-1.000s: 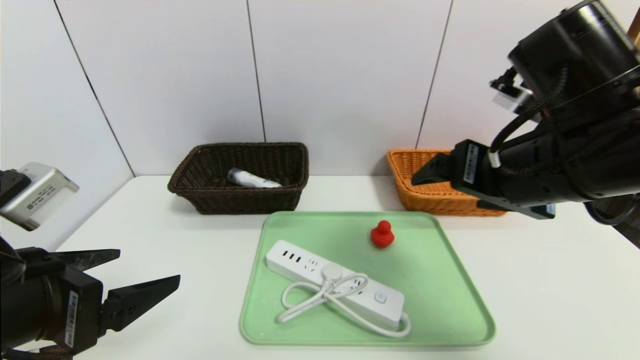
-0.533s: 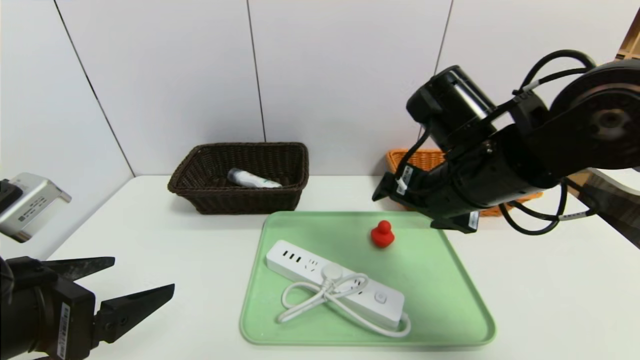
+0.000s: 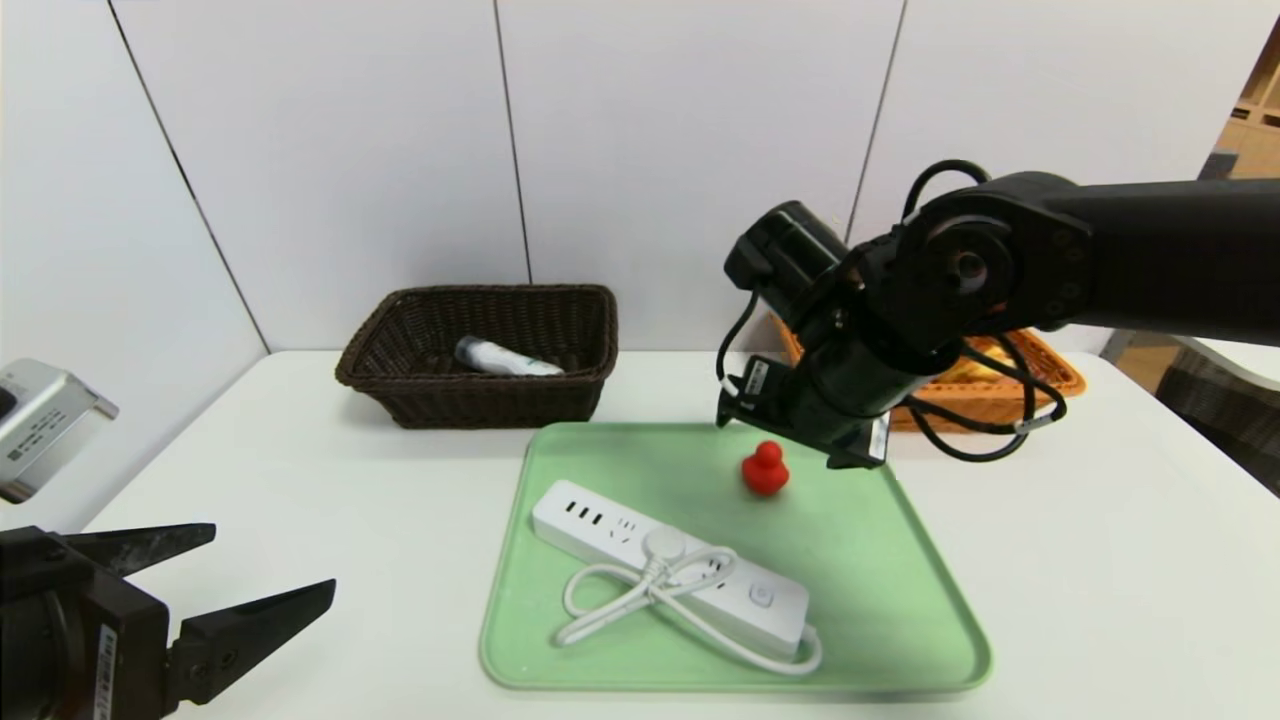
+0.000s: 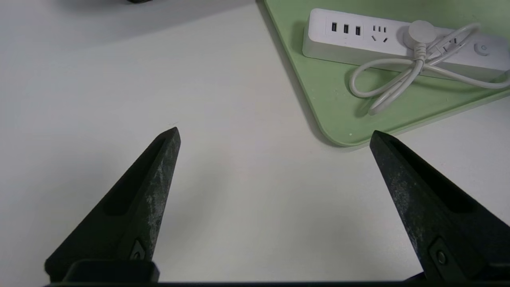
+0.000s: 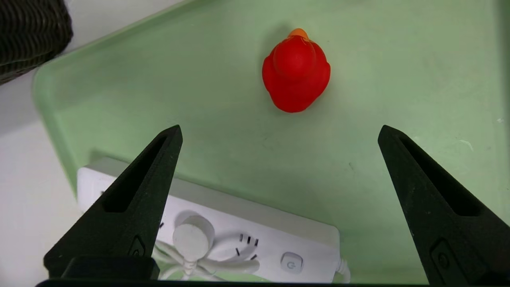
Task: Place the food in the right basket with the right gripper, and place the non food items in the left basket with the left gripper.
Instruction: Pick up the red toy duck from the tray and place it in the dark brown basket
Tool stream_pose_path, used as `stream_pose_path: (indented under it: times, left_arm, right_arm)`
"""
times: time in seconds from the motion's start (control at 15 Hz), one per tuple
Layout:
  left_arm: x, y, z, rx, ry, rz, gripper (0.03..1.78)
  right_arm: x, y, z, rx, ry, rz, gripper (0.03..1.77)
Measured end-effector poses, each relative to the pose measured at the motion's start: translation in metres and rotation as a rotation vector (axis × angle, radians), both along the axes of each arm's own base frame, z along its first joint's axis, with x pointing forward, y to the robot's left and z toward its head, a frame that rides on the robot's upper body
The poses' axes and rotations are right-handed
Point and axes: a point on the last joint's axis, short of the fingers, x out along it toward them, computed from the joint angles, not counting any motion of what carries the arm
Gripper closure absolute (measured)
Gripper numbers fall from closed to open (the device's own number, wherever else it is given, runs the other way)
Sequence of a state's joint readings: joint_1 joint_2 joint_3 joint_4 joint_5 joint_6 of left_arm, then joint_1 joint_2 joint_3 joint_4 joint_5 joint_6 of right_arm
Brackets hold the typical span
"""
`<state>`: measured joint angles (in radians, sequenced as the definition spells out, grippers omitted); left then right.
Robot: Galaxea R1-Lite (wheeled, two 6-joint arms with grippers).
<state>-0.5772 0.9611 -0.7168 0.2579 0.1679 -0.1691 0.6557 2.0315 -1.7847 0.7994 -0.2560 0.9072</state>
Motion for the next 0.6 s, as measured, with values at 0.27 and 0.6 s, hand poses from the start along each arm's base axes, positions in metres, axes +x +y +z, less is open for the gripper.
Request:
stream_pose_path:
  times: [0.27,0.6]
  left_arm:
    - [-0.001,0.001,0.001,-0.003,-0.005,-0.001,0.12]
    - [-0.003,0.002,0.001,-0.006,-0.009,0.001,0.12]
  right_arm:
    - [0.013,0.01,-0.019,-0.046,0.041,0.015,0.11]
    - [0.025,0.016,-0.038,-0.089,0.057,-0.002,0.1]
